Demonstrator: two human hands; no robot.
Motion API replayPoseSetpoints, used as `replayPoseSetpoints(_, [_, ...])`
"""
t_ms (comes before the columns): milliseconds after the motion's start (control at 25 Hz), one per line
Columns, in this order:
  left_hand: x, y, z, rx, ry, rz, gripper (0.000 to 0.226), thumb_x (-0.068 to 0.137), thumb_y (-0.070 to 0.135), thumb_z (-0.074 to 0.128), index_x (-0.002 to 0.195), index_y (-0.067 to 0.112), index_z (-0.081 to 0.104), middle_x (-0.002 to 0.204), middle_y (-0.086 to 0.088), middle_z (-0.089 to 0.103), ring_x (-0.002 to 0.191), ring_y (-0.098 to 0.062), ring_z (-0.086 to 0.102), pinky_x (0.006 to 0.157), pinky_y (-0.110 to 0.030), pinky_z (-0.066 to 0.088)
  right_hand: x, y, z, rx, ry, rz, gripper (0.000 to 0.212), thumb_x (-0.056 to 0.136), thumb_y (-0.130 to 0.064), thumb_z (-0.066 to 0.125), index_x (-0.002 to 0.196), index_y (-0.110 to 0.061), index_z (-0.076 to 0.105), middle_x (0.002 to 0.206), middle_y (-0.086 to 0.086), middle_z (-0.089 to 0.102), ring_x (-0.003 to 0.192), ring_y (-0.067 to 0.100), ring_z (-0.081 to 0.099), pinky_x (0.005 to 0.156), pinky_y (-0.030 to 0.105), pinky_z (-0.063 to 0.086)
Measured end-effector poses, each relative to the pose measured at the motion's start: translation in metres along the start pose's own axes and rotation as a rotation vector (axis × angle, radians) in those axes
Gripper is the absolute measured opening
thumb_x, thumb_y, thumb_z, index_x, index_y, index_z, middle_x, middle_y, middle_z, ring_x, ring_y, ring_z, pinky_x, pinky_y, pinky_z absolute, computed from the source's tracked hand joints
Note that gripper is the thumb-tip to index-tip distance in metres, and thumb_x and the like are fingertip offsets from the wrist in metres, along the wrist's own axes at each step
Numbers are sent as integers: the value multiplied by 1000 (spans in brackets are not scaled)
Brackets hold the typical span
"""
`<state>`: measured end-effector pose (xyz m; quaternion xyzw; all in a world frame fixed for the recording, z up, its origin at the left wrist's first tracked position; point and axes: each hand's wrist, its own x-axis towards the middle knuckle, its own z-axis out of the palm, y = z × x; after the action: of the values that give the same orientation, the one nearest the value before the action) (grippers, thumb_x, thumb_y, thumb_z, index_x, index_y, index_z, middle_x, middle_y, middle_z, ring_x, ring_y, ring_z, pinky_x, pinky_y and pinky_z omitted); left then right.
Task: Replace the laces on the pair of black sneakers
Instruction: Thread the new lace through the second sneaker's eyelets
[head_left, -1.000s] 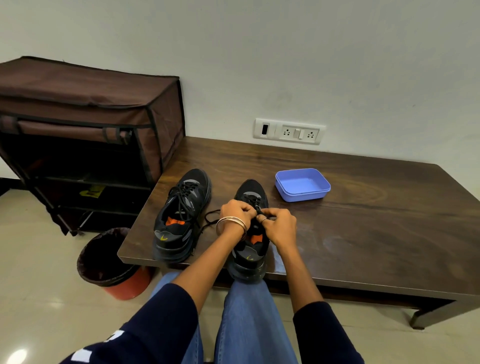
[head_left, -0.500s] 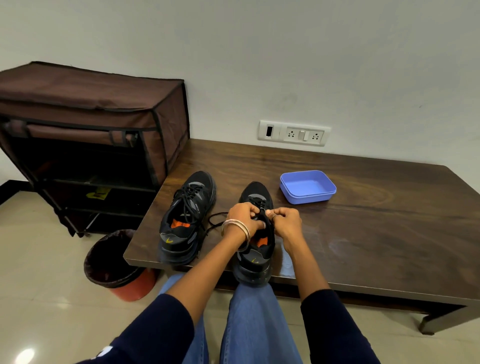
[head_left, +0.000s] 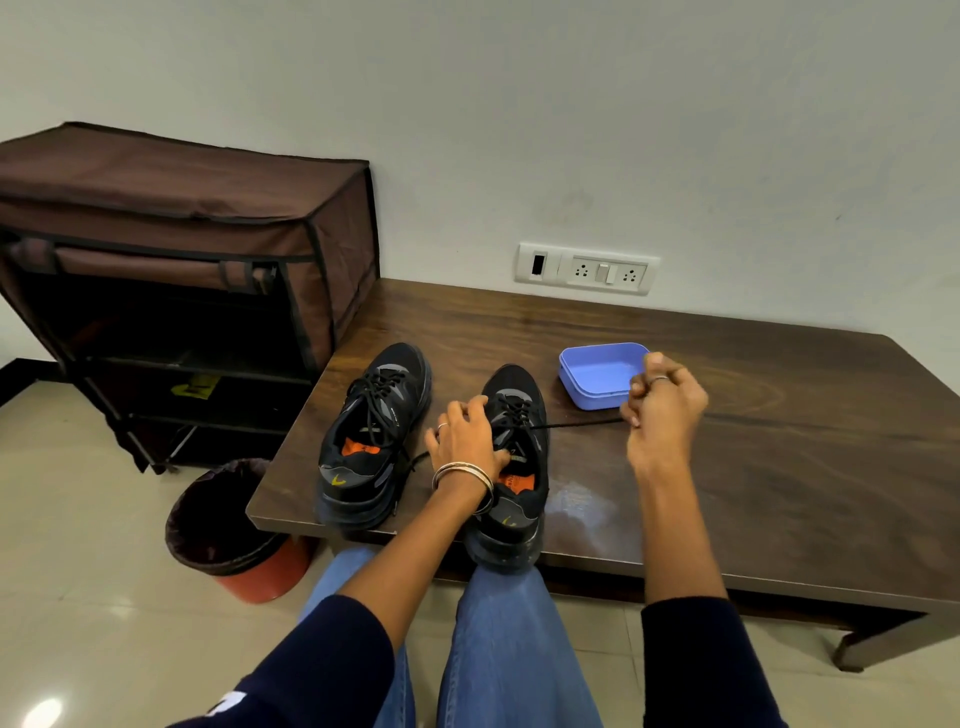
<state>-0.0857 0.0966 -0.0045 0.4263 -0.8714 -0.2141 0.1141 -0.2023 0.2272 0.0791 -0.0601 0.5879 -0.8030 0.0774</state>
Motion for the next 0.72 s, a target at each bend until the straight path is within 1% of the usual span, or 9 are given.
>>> replayPoseSetpoints(80, [1, -1, 1, -6, -24, 7, 77, 76, 35, 74, 141, 26, 33, 137, -1, 45, 130, -23, 40, 109, -45, 25, 0, 20, 5, -557, -223, -107, 10, 93, -24, 63, 89, -16, 69, 71, -4, 63, 63, 4, 57, 61, 22, 45])
replayPoseSetpoints(160, [2, -2, 1, -33, -45, 10, 77, 76, 35, 73, 141, 25, 33, 136, 4, 51, 130, -21, 41, 112, -46, 20, -1, 49, 8, -1028, -450, -33, 17, 88, -41, 68, 95, -26, 72, 87, -6, 68, 87, 11, 60, 79, 32, 50])
replayPoseSetpoints(240, [3, -3, 0, -44, -45, 1, 80, 75, 37, 74, 142, 25, 31, 133, 6, 54, 131, -20, 40, 114, -49, 16, -6, 64, 10, -1174, -495, 43, 18, 88, -44, 66, 88, -27, 73, 88, -2, 69, 90, 18, 59, 77, 34, 48])
replayPoseSetpoints(320, [3, -4, -1, -56, -41, -15, 82, 74, 38, 74, 142, 25, 30, 130, 7, 56, 131, -19, 39, 115, -52, 14, -6, 67, 11, -1149, -446, -8, 21, 92, -36, 64, 75, -24, 68, 81, 3, 68, 83, 22, 59, 69, 31, 43])
replayPoseSetpoints(400, [2, -4, -1, -91, -47, -32, 82, 74, 38, 75, 141, 26, 30, 127, 9, 57, 131, -18, 40, 115, -52, 13, -11, 56, 11, -905, -403, -68, 24, 96, -24, 58, 73, -19, 64, 79, 4, 67, 78, 19, 58, 67, 29, 40])
replayPoseSetpoints(520, [1, -5, 0, -158, -57, -56, 83, 73, 35, 75, 142, 27, 30, 126, 13, 56, 131, -17, 41, 115, -51, 15, -8, 18, 9, -63, -261, 53, 32, 101, -11, 42, 73, -17, 56, 77, 3, 65, 65, 12, 52, 52, 24, 31])
replayPoseSetpoints(600, [1, -7, 1, -185, -59, -59, 83, 72, 34, 75, 142, 26, 30, 126, 13, 56, 129, -18, 43, 113, -49, 19, -5, -6, 5, 280, -192, 85, 31, 104, -17, 38, 75, -19, 51, 68, 3, 64, 58, 14, 52, 47, 23, 27])
replayPoseSetpoints(640, [1, -7, 2, -194, -56, -58, 83, 72, 34, 75, 142, 26, 30, 126, 12, 56, 128, -18, 45, 113, -49, 22, -4, -14, 5, 274, -165, 63, 27, 104, -22, 42, 78, -20, 51, 61, 2, 59, 52, 13, 49, 45, 22, 26])
replayPoseSetpoints(720, [0, -6, 1, -209, -59, -54, 83, 73, 32, 75, 142, 25, 29, 127, 11, 56, 126, -18, 48, 111, -47, 25, 1, -8, 8, -48, -200, -15, 15, 98, -26, 56, 84, -19, 56, 60, 2, 54, 47, 8, 46, 46, 22, 32])
